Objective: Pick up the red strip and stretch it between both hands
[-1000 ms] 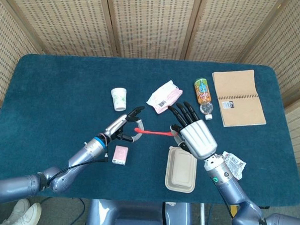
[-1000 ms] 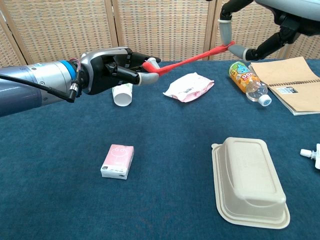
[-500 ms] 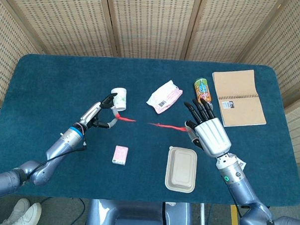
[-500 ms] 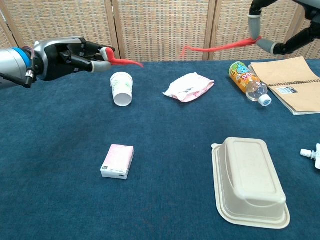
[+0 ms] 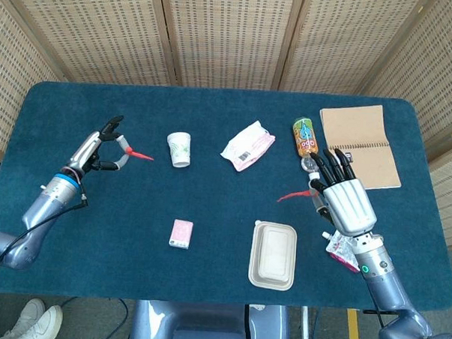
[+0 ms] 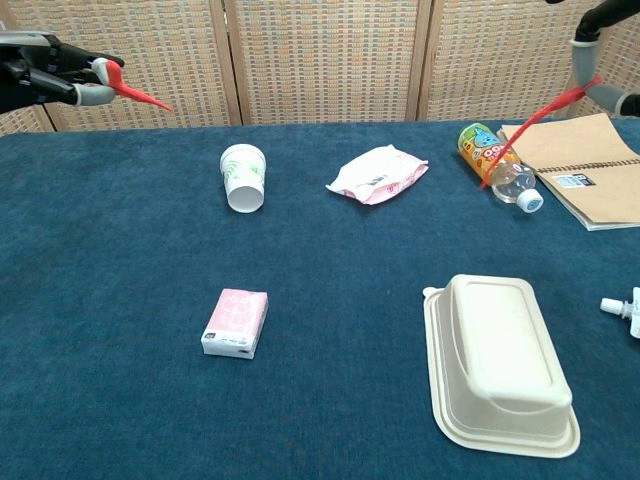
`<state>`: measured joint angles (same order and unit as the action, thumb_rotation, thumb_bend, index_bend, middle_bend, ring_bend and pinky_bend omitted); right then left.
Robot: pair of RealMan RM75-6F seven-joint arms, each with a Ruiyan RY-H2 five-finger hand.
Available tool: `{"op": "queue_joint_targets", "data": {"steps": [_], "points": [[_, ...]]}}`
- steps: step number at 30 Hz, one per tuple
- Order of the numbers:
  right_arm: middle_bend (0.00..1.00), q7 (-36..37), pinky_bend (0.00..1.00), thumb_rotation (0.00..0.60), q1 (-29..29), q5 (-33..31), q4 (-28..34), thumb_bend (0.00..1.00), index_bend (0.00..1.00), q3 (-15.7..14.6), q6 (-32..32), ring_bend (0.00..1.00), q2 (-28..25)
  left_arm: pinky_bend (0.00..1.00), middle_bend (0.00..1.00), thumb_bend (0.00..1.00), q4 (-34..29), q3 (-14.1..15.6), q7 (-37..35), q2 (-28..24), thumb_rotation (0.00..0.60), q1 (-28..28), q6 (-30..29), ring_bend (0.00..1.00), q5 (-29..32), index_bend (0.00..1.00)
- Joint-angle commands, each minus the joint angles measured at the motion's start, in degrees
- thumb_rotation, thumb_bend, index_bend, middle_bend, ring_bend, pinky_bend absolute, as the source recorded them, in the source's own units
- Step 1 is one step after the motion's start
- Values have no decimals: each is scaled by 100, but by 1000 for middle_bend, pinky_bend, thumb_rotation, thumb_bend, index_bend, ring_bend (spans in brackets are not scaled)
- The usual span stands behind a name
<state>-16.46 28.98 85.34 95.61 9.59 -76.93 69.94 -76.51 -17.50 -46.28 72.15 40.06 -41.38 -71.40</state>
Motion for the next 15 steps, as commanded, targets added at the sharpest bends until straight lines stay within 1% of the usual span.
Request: {"op": "queue_joint_targets", "data": {"steps": [1, 5, 8, 11, 15], "points": [[178, 83, 0, 600, -77, 36, -72, 725, 737, -57, -45, 0, -41, 0, 0, 568, 48, 102, 320, -329, 600, -33, 109, 0, -44, 759], [178, 179, 0, 600, -183, 179, -116, 726, 737, -168, -115, 0, -68, 0, 0, 569, -73, 228, 1071, -737, 600, -85, 77, 0, 47, 760], [178, 203, 0, 600, -233, 318, -80, 725, 737, -250, -147, 0, -81, 0, 0, 571, -232, 295, 1648, -950, 600, -173, -105, 0, 170, 760], [178, 160, 0, 600, -267, 465, -12, 725, 737, -314, -179, 0, -91, 0, 0, 571, -349, 348, 2214, -1016, 600, -306, -479, 0, 259, 761], [178, 103, 0, 600, -292, 634, 94, 726, 737, -378, -200, 0, -96, 0, 0, 571, -427, 412, 2650, -927, 600, -523, -1070, 0, 206, 760]]}}
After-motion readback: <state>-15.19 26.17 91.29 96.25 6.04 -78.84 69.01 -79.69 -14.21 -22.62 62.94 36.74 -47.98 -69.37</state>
